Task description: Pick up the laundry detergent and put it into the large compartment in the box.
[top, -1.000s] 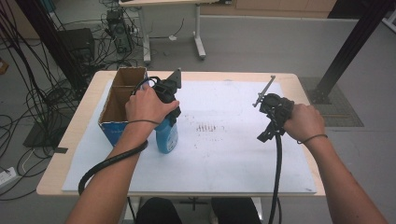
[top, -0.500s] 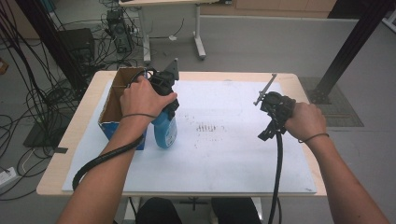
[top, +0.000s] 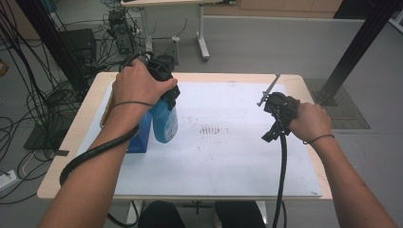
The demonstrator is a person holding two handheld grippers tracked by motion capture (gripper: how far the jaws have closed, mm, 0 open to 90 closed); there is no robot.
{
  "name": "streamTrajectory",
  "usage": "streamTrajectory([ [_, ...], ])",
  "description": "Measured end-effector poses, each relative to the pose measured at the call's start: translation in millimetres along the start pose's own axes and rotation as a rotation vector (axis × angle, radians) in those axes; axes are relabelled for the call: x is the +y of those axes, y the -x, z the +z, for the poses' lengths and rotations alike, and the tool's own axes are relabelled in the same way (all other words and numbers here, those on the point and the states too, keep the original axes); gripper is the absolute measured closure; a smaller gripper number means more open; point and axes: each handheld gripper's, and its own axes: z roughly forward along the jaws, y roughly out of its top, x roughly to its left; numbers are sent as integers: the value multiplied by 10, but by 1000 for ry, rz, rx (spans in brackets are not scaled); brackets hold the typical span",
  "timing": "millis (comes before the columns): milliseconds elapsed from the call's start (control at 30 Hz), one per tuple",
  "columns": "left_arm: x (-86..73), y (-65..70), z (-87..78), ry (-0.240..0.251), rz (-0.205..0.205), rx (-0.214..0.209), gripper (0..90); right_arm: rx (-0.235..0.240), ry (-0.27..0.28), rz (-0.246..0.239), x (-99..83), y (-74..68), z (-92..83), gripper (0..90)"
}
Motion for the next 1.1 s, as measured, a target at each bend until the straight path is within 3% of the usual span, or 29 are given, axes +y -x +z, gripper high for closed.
streamTrajectory([
  [133,-46,37,-255,29,4,14,377,-3,-3,-3,13,-7,-13,30],
  [233,-46,47,-323,30,5,16,377,-2,-1,0,19,-15,-24,30],
  [400,-80,80,-575,55,13,22,377,-2,-1,-1,24,-19,-34,30],
  [500,-118,103,-780,85,7,19,377,-5,1,-2,13,-15,-40,28],
  [533,-118,103,-780,85,7,19,377,-5,1,-2,13,-15,-40,28],
  [567,-137,131,-899,103,-2,18,377,-6,4,-3,11,-15,-43,29],
  [767,-156,201,-1180,125,-9,28,377,-7,10,3,-14,-11,-50,28],
  [1100,-154,253,-1450,133,2,36,377,-7,13,8,-38,2,-63,28],
])
